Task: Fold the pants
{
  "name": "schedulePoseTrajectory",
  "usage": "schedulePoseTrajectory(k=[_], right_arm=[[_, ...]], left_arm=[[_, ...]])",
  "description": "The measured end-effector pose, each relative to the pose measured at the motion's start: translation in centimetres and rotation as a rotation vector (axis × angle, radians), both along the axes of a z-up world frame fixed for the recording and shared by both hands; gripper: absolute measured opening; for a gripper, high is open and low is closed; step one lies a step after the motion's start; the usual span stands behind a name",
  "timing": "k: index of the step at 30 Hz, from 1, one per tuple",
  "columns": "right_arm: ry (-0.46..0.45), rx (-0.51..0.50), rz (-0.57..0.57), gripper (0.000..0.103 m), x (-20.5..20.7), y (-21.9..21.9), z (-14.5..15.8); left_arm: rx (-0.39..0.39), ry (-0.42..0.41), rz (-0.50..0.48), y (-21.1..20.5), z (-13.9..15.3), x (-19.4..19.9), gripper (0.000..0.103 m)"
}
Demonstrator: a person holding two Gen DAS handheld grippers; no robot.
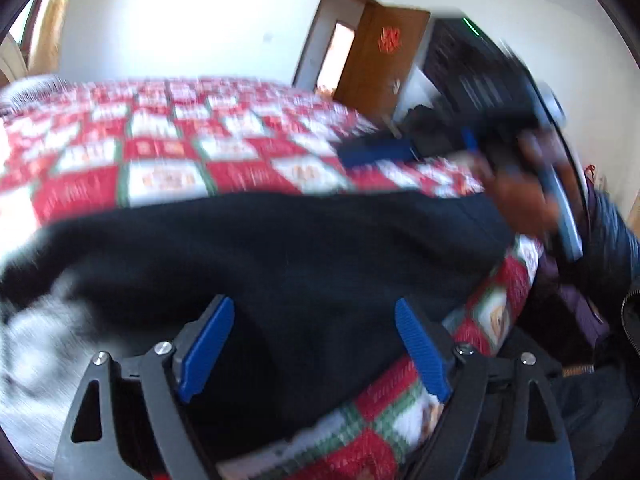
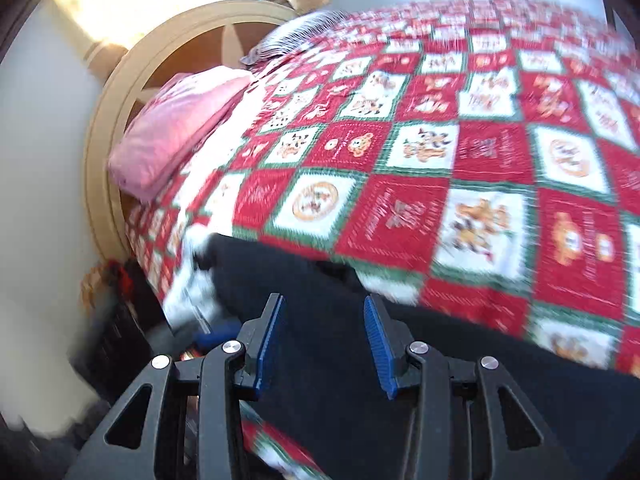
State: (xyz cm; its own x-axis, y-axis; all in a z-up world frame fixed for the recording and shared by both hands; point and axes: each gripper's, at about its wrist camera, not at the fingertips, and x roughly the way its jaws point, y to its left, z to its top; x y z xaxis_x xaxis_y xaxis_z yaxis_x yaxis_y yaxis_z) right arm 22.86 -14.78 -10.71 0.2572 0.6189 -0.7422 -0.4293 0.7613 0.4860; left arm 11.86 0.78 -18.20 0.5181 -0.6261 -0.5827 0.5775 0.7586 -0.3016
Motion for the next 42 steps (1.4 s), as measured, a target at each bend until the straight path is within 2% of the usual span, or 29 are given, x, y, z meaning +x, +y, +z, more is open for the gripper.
schedulePoseTrajectory(k=[2,6,10,12,15,16,18,19,24,30,36,39,42], right_arm=[[0.075,0.019,-0.020,0.043,1.8,0.9,-0.7],[0.237,0.045,-0.046,0.043,4.2,2.5,-2.9],[0.372,0.052,-0.060,0.043,5.0,3.8,-5.4],[0.412,0.095,-0.096,0.043,5.4,3.7,-6.2],[0.474,0.186,-0.150,0.042,6.1,2.8,-7.1],[0.479,0.193,-0.159,0.039,6.1,2.6,-7.3],[0.457,0.182,-0.182,0.009,5.8,2.3,-7.2],[0.442,0.195,-0.188,0.007,5.6,2.1,-7.2],[0.329,0.204,-0.185,0.004,4.6,2.2,-5.6],[0.178,0.221,-0.214,0.001,4.9,2.1,-1.4],[0.176,0.152,-0.234,0.001,6.1,2.6,-3.0],[0.222,0.141,-0.213,0.002,6.7,2.1,-4.8],[0.204,0.117,-0.193,0.004,6.1,1.5,-4.8]], left_arm=[[0.047,-0.026,-0.012,-0.3,-0.3,-0.5,0.085],[0.008,0.011,-0.016,0.1,-0.2,-0.2,0.085],[0.079,-0.032,-0.040,-0.7,-0.5,-1.1,0.085],[0.113,-0.055,-0.054,-1.0,-0.7,-1.5,0.086],[0.096,-0.056,-0.063,-0.7,-0.8,-1.6,0.086],[0.089,-0.057,-0.063,-0.6,-0.8,-1.7,0.086],[0.088,-0.065,-0.063,-0.4,-0.8,-2.0,0.086],[0.097,-0.075,-0.066,-0.6,-0.8,-2.2,0.086],[0.125,-0.109,-0.078,-0.4,-0.9,-3.0,0.086],[0.123,-0.111,-0.096,0.2,-0.9,-3.5,0.086],[0.129,-0.125,-0.094,0.3,-1.1,-3.8,0.087],[0.114,-0.114,-0.088,0.4,-0.8,-3.8,0.087],[0.075,-0.093,-0.071,1.4,0.4,-3.6,0.087]])
